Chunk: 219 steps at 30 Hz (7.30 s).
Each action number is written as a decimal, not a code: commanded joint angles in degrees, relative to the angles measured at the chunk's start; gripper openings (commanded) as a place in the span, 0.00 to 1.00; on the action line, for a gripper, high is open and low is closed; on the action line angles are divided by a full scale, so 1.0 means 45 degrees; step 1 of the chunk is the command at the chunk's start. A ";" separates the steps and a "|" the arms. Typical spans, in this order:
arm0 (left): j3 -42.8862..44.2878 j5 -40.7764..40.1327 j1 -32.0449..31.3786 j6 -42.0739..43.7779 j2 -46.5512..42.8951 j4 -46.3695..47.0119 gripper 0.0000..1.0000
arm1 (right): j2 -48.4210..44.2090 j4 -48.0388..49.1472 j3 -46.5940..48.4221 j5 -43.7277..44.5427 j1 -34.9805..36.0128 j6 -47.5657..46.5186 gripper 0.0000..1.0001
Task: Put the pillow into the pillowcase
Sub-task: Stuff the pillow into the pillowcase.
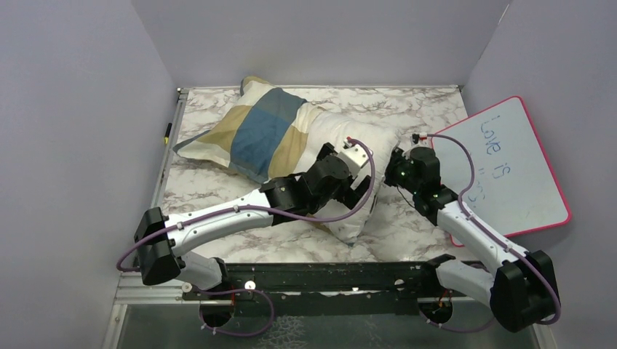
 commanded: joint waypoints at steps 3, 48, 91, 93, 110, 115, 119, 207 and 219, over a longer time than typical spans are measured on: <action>0.1040 0.0091 -0.0588 -0.0565 0.0383 0.0297 0.99 | -0.0111 0.1881 0.0678 -0.0833 0.0140 0.0390 0.00; 0.3926 -0.1980 0.1156 0.0360 0.1212 -0.1793 0.00 | 0.0484 0.1102 0.1213 0.0480 -0.0300 -0.3157 0.11; 0.9874 0.2618 0.4140 -0.2222 0.2001 -0.0920 0.00 | 0.9333 0.8046 0.3695 0.0229 0.1208 0.0423 0.44; 0.9846 0.2592 0.4139 -0.2132 0.1910 -0.0920 0.00 | 0.9877 0.7626 0.4174 0.0482 0.1214 0.0291 0.21; 0.8802 0.2666 0.5019 -0.1605 0.1363 -0.0481 0.00 | 0.9572 0.9849 0.2108 -0.2174 -0.0122 0.0942 0.06; 0.8680 0.3868 0.5019 -0.2460 0.1479 -0.0045 0.00 | 0.7834 0.6848 0.2579 -0.1378 -0.0077 0.0316 0.22; 0.8427 0.3805 0.5027 -0.2429 0.1503 0.0055 0.00 | 0.6612 0.6232 0.2460 -0.0758 0.0015 -0.0438 0.26; 0.6512 0.1289 0.5025 -0.1753 -0.0873 0.0885 0.00 | 0.9818 0.6910 0.5535 0.1020 0.1065 -0.1730 0.60; 0.5993 0.1539 0.5044 -0.2263 -0.1050 0.1404 0.00 | 1.1611 0.4393 0.7935 0.4622 0.1975 -0.1782 0.63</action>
